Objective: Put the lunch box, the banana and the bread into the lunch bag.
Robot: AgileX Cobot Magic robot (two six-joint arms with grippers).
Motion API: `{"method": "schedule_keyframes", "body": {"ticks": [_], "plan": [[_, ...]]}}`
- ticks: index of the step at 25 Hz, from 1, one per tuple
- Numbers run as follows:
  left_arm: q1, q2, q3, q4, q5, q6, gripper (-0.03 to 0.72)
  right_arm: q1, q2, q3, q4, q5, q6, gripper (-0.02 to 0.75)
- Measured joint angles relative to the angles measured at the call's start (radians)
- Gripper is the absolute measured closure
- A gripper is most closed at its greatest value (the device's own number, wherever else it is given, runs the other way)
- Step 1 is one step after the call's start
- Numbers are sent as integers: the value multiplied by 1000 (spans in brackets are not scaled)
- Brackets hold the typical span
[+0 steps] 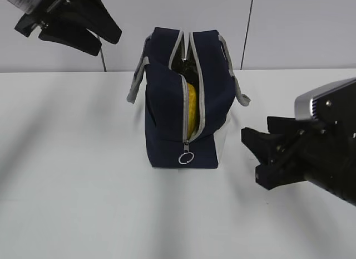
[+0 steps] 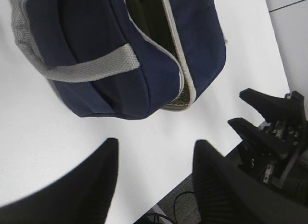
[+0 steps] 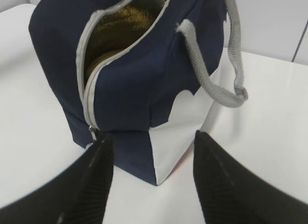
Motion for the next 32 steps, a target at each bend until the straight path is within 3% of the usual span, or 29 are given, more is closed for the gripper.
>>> {"method": "schedule_keyframes", "body": {"ticks": [10, 16, 32], "plan": [[0, 0, 0, 19, 0, 0, 328, 0, 310, 16, -247, -363, 43, 342], [0, 0, 0, 43, 0, 0, 328, 0, 466, 16, -283, -509, 46, 342], [0, 0, 0, 44, 0, 0, 328, 0, 619, -140, -352, -462, 99, 384]]}}
